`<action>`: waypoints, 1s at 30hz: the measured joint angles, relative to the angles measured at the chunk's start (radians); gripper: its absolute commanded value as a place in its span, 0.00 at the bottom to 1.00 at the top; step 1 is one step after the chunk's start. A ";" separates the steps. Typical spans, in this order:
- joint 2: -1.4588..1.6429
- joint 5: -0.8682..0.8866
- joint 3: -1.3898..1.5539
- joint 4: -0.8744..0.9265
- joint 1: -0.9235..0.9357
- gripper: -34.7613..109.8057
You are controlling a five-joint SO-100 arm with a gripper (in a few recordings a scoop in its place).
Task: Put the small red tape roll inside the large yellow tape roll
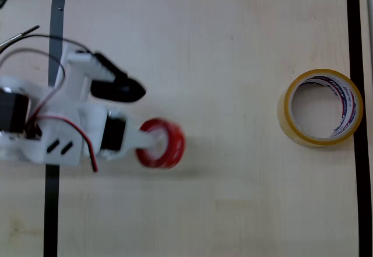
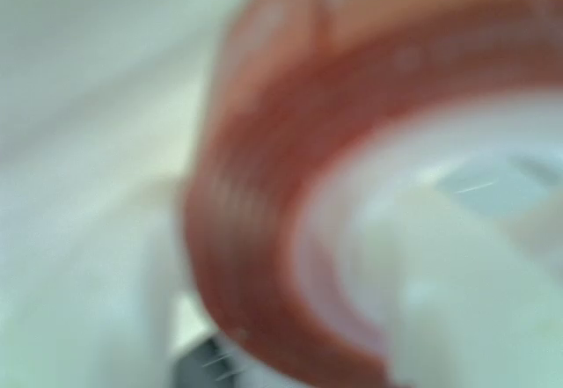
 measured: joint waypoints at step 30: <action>-0.383 0.000 -0.250 -0.460 -0.141 0.24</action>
